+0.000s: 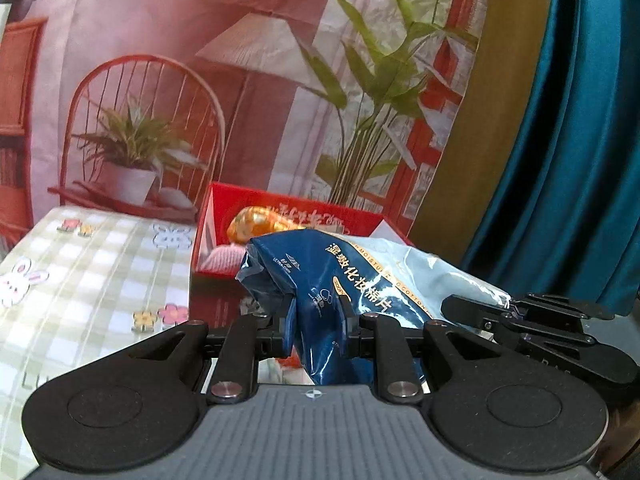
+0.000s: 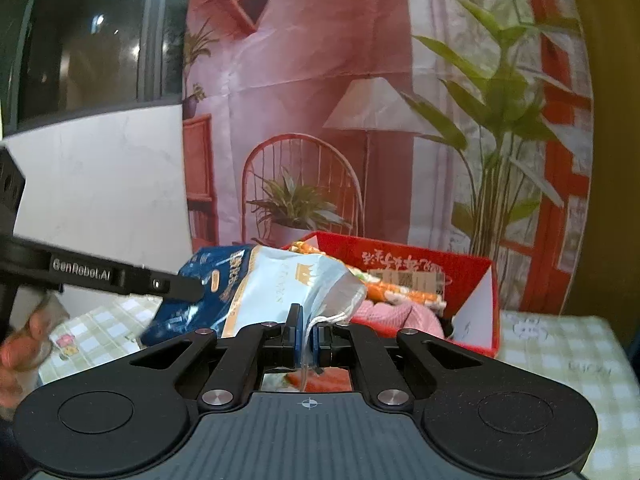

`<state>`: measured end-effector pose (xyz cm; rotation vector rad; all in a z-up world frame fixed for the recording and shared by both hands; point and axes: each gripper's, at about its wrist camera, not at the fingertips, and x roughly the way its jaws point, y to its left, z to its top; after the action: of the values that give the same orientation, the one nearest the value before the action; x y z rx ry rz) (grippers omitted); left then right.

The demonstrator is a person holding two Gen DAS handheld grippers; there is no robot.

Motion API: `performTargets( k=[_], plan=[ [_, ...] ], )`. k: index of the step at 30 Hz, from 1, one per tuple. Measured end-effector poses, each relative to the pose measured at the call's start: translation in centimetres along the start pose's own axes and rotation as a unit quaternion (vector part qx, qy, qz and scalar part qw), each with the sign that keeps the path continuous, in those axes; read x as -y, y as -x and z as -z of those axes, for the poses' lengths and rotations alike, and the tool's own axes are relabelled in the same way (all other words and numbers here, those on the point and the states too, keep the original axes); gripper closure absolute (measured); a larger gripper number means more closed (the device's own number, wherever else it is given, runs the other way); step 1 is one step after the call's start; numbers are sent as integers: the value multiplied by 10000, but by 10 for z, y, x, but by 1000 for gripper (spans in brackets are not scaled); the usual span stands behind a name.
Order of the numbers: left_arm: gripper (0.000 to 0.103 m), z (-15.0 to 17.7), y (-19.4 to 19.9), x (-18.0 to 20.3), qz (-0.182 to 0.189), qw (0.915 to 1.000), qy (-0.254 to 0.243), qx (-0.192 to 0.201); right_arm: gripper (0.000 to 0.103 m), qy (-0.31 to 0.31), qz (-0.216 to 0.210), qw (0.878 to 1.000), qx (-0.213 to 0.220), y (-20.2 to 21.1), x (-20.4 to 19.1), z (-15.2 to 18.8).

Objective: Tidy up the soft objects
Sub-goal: 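Lift the blue cotton-pad bag with both tools toward the red box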

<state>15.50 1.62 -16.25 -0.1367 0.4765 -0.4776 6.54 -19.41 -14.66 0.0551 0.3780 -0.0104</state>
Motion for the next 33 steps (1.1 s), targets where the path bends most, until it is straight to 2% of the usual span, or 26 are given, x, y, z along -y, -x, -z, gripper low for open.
performTargets(
  k=[9,16,20,27,30,33],
  plan=[
    [81,-22,-16,5,15,9998,-184,48,98,218,97,9997,-9,-9,10,-17],
    [81,-47,-43,10,-24,9991,-410,44,98,-211,217,9995,26,-26,28,-29],
    [81,-65,-68,6,-74,9993,-370,-49,98,-346,364,9986,136,-43,40,-37],
    [81,-91,-109,-7,-259,9991,-293,-151,98,-447,567,9974,51,-85,53,-50],
    [81,-96,-126,-14,-311,9991,-88,-266,98,-576,675,9961,6,-101,60,-53],
    [81,-95,-142,-14,-437,9982,-189,-375,98,-766,793,9939,-92,-117,68,-51]
  ],
)
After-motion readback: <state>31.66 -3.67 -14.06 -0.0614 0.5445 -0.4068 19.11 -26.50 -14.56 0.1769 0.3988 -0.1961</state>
